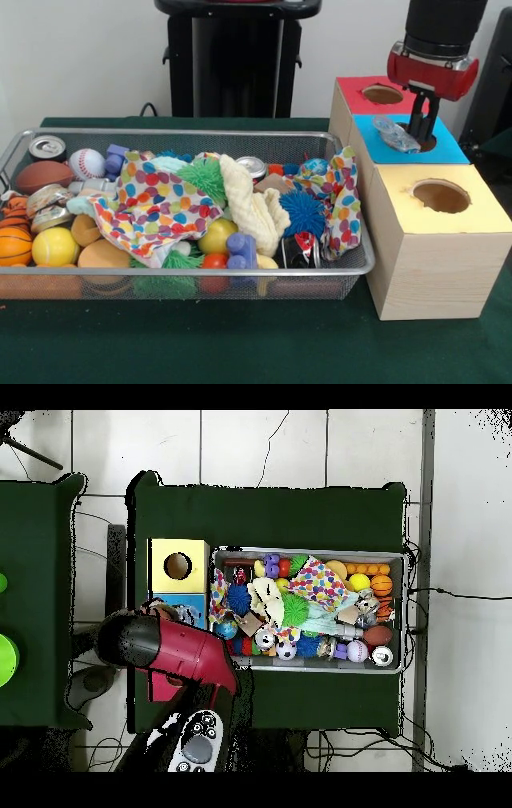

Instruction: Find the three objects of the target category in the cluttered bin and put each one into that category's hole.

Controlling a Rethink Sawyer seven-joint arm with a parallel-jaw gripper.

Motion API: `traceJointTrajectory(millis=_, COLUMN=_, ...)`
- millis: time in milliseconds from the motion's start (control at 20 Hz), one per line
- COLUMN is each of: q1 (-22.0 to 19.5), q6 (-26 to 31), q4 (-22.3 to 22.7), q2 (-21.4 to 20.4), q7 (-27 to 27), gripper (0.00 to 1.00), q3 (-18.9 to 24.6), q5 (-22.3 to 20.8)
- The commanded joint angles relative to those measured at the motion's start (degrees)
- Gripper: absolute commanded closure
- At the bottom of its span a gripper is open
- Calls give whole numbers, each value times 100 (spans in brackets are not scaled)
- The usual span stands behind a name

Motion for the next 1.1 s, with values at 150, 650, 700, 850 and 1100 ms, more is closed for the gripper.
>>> traceJointTrajectory(millis=150, q1=149, q6=1100, q4=201, q2=-186, q7=1532, gripper=100, q3=120, q5=46)
traceJointTrajectory(millis=650, q1=605, q6=1884, q4=-98, q2=-341, q7=1952, gripper=100, q3=-405, q5=25)
traceJointTrajectory(millis=700, q1=603, q6=1842, q4=-86, q2=-320, q7=1919, gripper=100, q3=-405, q5=45)
traceJointTrajectory(millis=850, q1=634, q6=1853, q4=-89, q2=-307, q7=1879, gripper=100, q3=-450, q5=72)
traceJointTrajectory(millis=1100, q1=643, q6=2332, q4=-233, q2=-505, q7=1709, gripper=100, q3=-664, q5=-167)
